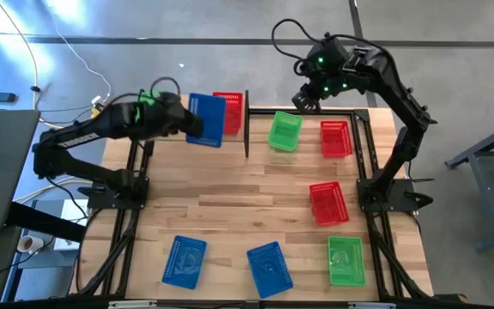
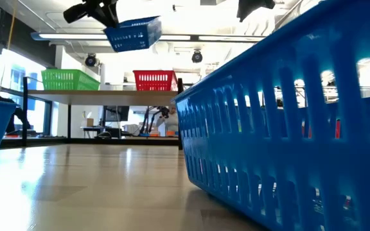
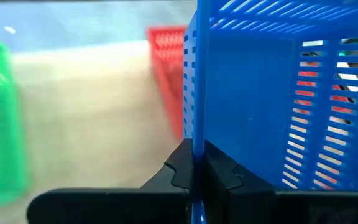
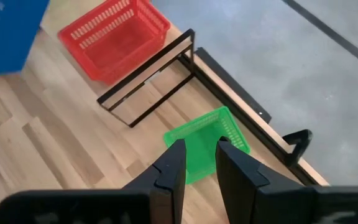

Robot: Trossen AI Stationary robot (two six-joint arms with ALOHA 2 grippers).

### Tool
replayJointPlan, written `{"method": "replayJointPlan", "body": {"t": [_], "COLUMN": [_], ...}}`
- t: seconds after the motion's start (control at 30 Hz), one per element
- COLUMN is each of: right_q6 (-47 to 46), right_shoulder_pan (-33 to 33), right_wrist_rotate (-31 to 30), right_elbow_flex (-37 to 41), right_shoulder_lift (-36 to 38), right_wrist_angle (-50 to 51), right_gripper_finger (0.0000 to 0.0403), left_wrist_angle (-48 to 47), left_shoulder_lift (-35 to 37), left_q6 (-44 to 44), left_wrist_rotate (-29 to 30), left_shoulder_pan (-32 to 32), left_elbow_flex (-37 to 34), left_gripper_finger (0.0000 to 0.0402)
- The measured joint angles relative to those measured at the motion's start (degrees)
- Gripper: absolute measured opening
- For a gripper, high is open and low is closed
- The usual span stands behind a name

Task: Stack baskets on shelf by color
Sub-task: Put the top blue bin on the shelf

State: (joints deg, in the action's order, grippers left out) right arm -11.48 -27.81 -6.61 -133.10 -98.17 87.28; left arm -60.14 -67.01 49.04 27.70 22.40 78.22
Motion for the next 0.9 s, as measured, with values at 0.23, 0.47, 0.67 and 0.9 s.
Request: {"method": "replayJointPlan", "body": {"t": [0.23,0.47,0.67,0.9], "right_q6": [-2.3,-4.1,-4.1,-4.0], "right_shoulder_pan": [1.3,1.3,1.3,1.3], "right_wrist_rotate": [-1.8,-1.9,-1.9,-1.9], "right_elbow_flex": [0.0,0.0,0.0,0.0], "right_shoulder_lift": [0.0,0.0,0.0,0.0], "right_wrist_angle": [0.0,0.0,0.0,0.0], "right_gripper_finger": [0.0075,0.0075,0.0075,0.0075], "left_wrist_angle": [0.0,0.1,0.2,0.0], "left_shoulder_lift": [1.5,0.4,-0.4,-3.4], "left_q6": [-9.4,-17.0,-19.3,-19.2], "left_wrist_rotate": [-4.7,-14.7,-22.0,-26.4], "left_shoulder_pan": [12.6,25.4,32.1,35.4], "left_elbow_flex": [0.0,0.0,0.0,0.0], "left_gripper_finger": [0.0000,0.0000,0.0000,0.0000]}}
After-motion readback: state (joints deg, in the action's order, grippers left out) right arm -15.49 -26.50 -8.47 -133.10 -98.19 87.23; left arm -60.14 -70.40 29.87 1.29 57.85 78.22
